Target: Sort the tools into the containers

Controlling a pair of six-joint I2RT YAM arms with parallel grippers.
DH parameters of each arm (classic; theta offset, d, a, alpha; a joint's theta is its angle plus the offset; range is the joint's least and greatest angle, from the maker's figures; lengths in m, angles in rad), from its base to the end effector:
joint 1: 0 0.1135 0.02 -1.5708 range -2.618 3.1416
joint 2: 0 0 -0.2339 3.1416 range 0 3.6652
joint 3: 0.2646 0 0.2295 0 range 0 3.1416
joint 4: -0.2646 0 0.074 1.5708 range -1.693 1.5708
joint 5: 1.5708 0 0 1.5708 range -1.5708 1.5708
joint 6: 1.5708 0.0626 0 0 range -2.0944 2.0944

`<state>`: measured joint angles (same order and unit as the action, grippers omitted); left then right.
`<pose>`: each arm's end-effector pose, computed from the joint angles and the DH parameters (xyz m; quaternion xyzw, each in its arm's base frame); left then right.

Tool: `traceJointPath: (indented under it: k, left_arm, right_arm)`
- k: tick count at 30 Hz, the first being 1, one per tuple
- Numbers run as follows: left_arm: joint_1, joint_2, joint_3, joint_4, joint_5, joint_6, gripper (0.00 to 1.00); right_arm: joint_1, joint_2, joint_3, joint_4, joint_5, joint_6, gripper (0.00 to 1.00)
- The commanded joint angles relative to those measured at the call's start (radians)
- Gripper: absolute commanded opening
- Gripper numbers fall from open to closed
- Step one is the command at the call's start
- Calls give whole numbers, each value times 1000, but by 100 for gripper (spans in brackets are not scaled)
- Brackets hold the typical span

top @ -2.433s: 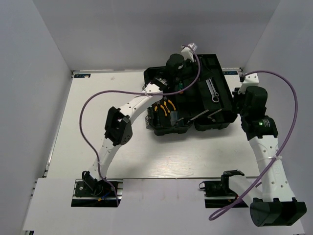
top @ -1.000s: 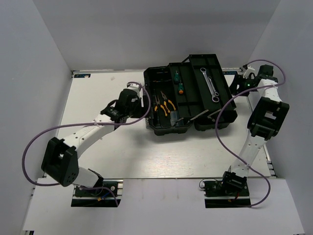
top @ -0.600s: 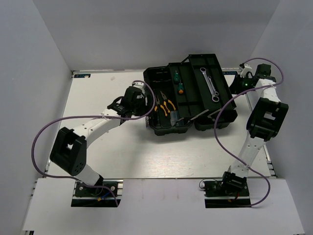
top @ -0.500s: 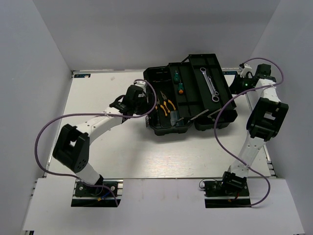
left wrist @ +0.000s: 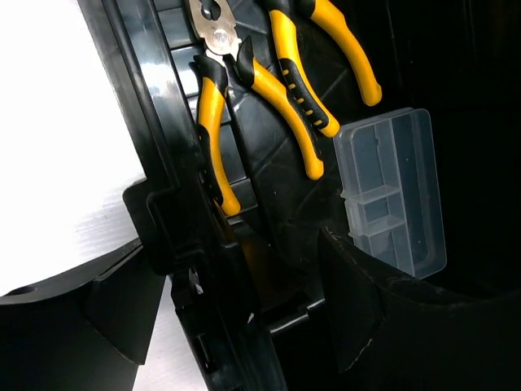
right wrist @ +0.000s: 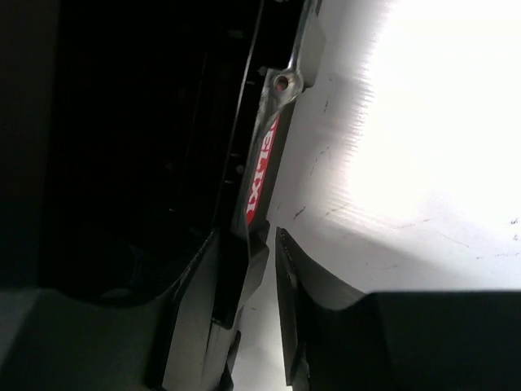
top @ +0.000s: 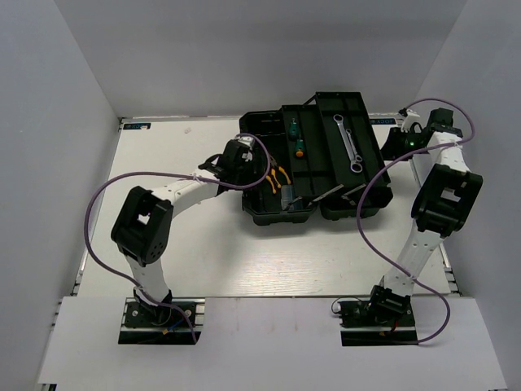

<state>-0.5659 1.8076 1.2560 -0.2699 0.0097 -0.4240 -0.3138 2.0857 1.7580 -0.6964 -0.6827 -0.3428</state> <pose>0.3272 -0.2086 0.1759 0.0677 0.9282 -0.1778 0.3199 0.4192 -0.0945 0.1979 -0.1035 0.9059 0.2231 0.3447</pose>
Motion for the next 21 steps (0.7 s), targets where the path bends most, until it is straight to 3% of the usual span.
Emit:
traceJointPath:
  k: [1, 13, 16, 17, 21]
  left_arm:
    - [3, -16, 40, 3, 16, -2, 82]
    - [-6, 2, 77, -6, 16, -2, 82]
    - [-6, 12, 88, -15, 16, -2, 82]
    - [-6, 21, 88, -15, 16, -2, 82]
    - [-6, 30, 97, -15, 25, -2, 82]
  right_arm:
    - [7, -62, -11, -115, -51, -38, 40]
    - [10, -32, -84, -163, -87, -97, 40]
    - [5, -49, -127, -135, -84, -99, 30]
    - [7, -52, -132, -124, -84, -99, 21]
    - [12, -68, -134, -127, -90, -96, 0]
